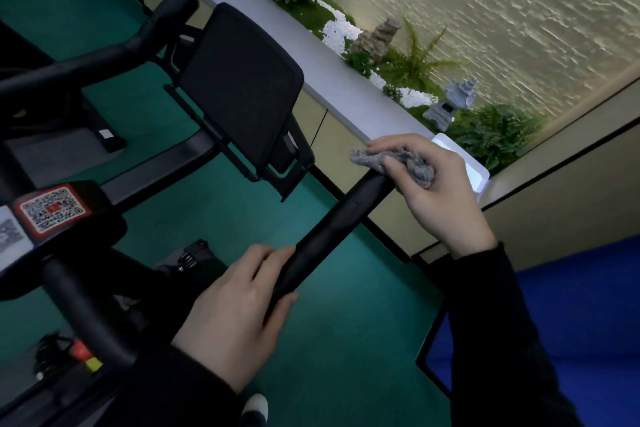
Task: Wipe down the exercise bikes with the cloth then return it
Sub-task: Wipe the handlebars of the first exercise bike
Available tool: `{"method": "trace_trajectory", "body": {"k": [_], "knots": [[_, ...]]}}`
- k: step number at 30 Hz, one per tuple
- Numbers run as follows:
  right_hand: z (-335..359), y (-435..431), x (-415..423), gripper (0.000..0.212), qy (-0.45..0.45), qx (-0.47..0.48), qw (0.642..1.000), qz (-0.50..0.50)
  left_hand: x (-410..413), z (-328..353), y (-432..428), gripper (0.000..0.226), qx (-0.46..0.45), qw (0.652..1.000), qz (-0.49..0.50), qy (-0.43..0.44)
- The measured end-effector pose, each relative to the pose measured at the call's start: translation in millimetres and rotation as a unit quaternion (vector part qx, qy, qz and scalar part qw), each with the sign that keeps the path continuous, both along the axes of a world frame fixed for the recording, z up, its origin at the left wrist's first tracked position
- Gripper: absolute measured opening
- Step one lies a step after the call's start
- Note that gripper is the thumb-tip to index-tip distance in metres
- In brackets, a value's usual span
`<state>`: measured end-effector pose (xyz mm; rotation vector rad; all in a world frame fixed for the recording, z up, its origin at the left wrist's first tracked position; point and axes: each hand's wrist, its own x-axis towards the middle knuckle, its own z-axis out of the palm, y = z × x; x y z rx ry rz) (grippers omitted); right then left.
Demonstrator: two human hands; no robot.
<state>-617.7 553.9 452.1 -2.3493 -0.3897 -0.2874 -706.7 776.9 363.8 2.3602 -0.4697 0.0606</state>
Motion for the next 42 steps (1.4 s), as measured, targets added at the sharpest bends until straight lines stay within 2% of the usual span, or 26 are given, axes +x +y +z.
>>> {"method": "trace_trajectory", "body": {"k": [2, 5, 8, 12, 20, 24, 29, 32, 37, 42], "knots": [[8.8, 2.7, 1.0, 0.013, -0.009, -0.061, 0.995, 0.072, 0.8, 1.3, -0.7, 0.049, -0.003, 1.000, 0.000, -0.003], [31.3, 7.0, 12.1, 0.011, 0.061, -0.136, 0.974, 0.168, 1.1, -0.3, 0.2, 0.048, -0.008, 1.000, 0.007, -0.010], [46.5, 14.1, 23.2, 0.010, 0.140, -0.203, 0.940, 0.236, -1.1, -3.0, 2.3, 0.048, -0.015, 1.000, 0.008, 0.000], [39.4, 22.9, 20.0, 0.010, 0.143, -0.270, 0.894, 0.328, -1.7, -3.2, 2.9, 0.048, -0.014, 1.000, 0.012, 0.003], [41.8, 11.6, 26.0, 0.009, 0.103, -0.249, 0.919, 0.289, -3.6, -12.0, -0.1, 0.049, -0.036, 0.999, 0.031, 0.009], [38.1, 16.5, 25.2, 0.007, 0.106, -0.282, 0.898, 0.320, -4.5, -11.7, -1.4, 0.049, -0.038, 0.999, 0.036, 0.013], [43.9, 13.2, 27.9, 0.009, 0.084, -0.283, 0.911, 0.289, -3.6, -9.1, -3.0, 0.048, -0.042, 0.998, 0.038, 0.011], [37.2, 22.0, 26.6, 0.010, 0.077, -0.314, 0.895, 0.309, -4.4, -9.3, -3.6, 0.049, -0.038, 0.998, 0.040, 0.011], [43.0, 29.3, 45.5, 0.011, 0.160, -0.327, 0.899, 0.244, -5.9, -10.7, -2.4, 0.048, -0.036, 0.998, 0.041, 0.010], [48.8, 40.9, 64.8, 0.011, 0.297, -0.324, 0.859, 0.263, -5.0, -11.2, -2.8, 0.049, -0.040, 0.998, 0.041, 0.012]]}}
